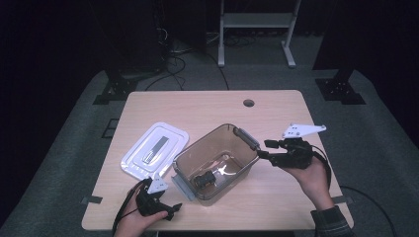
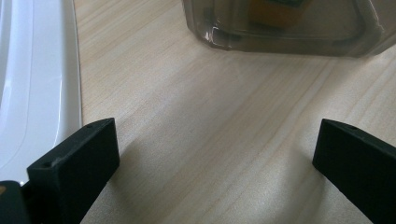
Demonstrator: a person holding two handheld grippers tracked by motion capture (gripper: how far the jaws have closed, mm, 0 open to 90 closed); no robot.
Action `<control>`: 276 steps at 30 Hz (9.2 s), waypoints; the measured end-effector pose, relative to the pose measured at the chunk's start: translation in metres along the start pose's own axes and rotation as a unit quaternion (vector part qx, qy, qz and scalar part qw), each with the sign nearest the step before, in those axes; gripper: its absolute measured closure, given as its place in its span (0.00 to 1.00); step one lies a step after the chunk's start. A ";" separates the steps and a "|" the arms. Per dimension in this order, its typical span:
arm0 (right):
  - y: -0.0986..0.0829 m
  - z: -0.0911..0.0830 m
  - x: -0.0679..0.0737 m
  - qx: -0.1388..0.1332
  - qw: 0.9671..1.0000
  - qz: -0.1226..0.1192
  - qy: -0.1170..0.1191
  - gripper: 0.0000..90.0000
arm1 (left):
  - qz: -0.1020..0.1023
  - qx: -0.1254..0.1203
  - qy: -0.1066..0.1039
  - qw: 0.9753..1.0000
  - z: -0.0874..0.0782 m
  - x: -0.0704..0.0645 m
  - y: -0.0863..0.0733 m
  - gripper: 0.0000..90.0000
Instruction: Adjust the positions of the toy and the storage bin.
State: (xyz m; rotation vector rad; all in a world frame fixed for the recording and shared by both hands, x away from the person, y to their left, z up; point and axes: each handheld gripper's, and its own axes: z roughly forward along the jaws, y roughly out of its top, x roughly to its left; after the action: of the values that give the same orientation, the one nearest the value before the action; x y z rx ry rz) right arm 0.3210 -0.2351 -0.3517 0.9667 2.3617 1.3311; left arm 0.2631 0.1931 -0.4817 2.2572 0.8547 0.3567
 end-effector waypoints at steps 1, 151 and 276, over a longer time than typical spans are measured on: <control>-0.004 -0.005 -0.003 -0.005 1.000 0.005 -0.005 0.50 | 0.000 0.001 0.000 1.000 0.000 0.000 0.000 0.00; -0.157 0.003 -0.052 0.092 0.987 0.048 -0.126 0.00 | -0.099 0.007 0.097 0.990 0.028 0.151 0.061 0.75; -0.157 0.003 -0.052 0.092 0.987 0.047 -0.125 0.00 | 0.060 -0.031 -0.056 0.996 -0.002 -0.016 0.207 0.75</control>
State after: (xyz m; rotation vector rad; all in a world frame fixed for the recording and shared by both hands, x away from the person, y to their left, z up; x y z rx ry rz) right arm 0.2954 -0.3234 -0.4888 1.2337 2.2986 0.9669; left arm 0.3486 0.0700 -0.3379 2.2531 0.6451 0.3035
